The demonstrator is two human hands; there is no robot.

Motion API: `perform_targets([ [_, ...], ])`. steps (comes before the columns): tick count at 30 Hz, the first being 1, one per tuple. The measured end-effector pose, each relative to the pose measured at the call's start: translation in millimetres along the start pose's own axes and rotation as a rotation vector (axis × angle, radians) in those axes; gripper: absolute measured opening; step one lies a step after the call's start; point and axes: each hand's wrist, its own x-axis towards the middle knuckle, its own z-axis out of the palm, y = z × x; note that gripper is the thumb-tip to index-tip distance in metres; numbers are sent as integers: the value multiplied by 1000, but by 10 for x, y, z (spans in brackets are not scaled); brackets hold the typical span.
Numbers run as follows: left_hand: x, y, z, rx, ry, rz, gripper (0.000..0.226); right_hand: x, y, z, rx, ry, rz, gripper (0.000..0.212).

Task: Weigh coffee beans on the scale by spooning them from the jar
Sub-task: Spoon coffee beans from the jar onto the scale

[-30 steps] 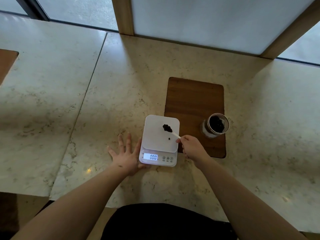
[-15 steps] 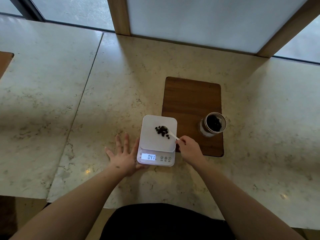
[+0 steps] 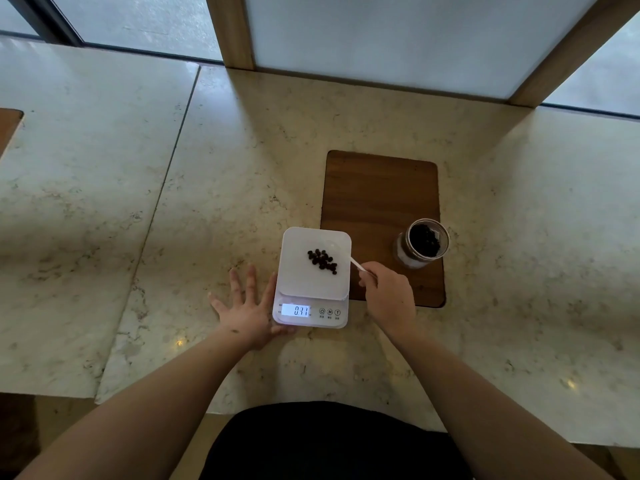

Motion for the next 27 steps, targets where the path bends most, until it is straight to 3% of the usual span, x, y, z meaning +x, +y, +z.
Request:
perform_targets([
  [11,-47,27,-43,8,-12,-4,120,-498,222,-110,375,-95,182,22],
  [20,-96,53,-94,18,-36,-8,121,-641,217,-50,431,-133,247,17],
  [27,-97,47,-98,25,-55,-15,124,-515,167,-257,516,23,232,17],
])
